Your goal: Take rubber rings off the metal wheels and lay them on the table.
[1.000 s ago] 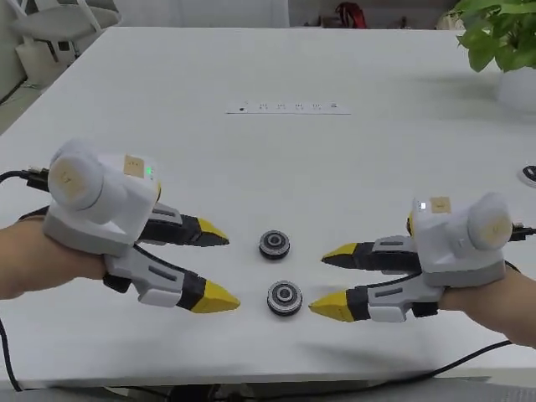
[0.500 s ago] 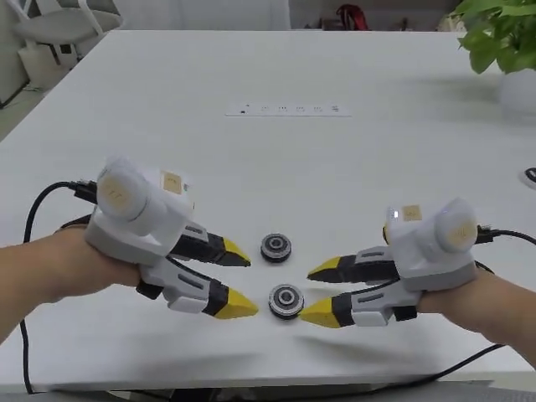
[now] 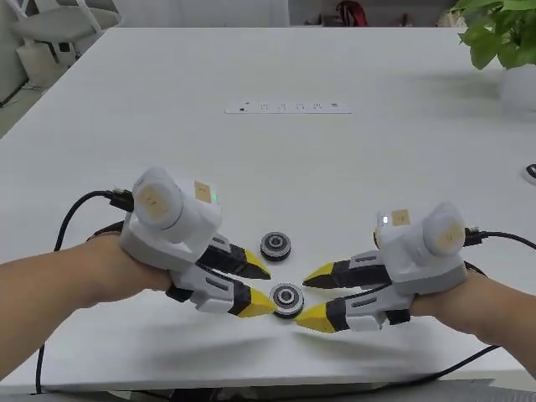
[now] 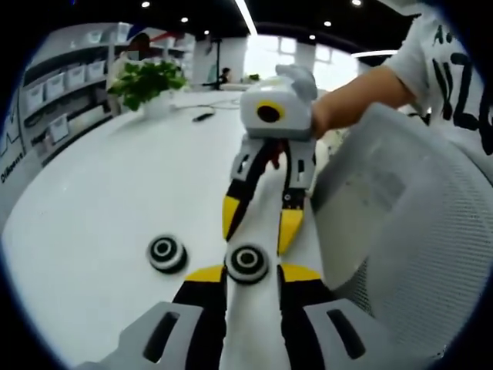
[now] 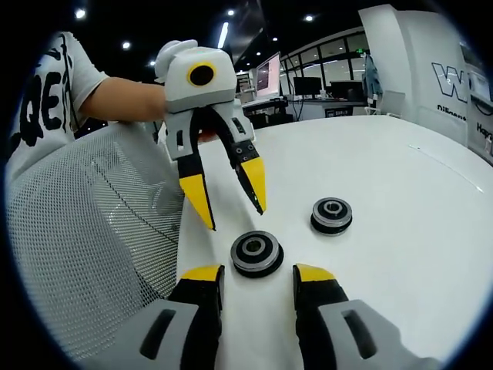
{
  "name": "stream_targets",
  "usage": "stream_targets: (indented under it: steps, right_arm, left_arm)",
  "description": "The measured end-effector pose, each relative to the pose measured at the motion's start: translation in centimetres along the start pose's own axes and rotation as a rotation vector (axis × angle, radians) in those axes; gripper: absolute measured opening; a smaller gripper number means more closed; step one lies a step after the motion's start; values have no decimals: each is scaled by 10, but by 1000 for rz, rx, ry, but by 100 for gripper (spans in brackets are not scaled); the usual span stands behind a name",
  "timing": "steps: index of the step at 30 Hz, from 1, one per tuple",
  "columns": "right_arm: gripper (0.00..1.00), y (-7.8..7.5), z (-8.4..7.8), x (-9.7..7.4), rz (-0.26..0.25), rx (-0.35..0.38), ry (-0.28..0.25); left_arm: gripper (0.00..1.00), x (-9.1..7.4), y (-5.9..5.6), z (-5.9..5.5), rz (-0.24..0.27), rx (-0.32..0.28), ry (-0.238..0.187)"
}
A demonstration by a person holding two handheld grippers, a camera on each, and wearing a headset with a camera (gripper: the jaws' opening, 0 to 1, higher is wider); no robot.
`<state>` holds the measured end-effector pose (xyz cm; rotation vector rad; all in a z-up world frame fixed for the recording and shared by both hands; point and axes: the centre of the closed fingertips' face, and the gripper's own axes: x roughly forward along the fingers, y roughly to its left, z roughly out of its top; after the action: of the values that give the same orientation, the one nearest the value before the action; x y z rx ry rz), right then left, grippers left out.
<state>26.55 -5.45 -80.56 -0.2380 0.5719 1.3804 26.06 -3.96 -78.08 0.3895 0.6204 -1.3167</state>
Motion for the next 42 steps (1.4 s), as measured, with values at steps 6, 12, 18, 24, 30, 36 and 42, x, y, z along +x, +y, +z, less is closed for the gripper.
stream_targets:
  steps: [6, 12, 18, 24, 30, 36, 42]
  right_arm:
    - [33, 0, -2, -1, -1, 0, 2]
    - [32, 0, -1, -1, -2, 0, 0]
    - [32, 0, 0, -1, -2, 0, -3]
    - [31, 1, 1, 2, 4, 8, -9]
    - [29, 2, 2, 6, 8, 14, -12]
    - [28, 3, 3, 9, 9, 35, -21]
    - [24, 3, 3, 8, 5, 45, -25]
  left_arm:
    - [23, 9, 3, 0, 18, -1, 3]
    - [21, 15, 2, -1, 29, 8, 9]
    - [18, 21, 1, -4, 45, 42, 30]
    - [14, 21, 5, -3, 77, 59, 31]
    - [14, 21, 6, -3, 86, 55, 16]
    - [14, 21, 5, -3, 90, 52, 12]
    - [14, 20, 5, -2, 93, 47, 2]
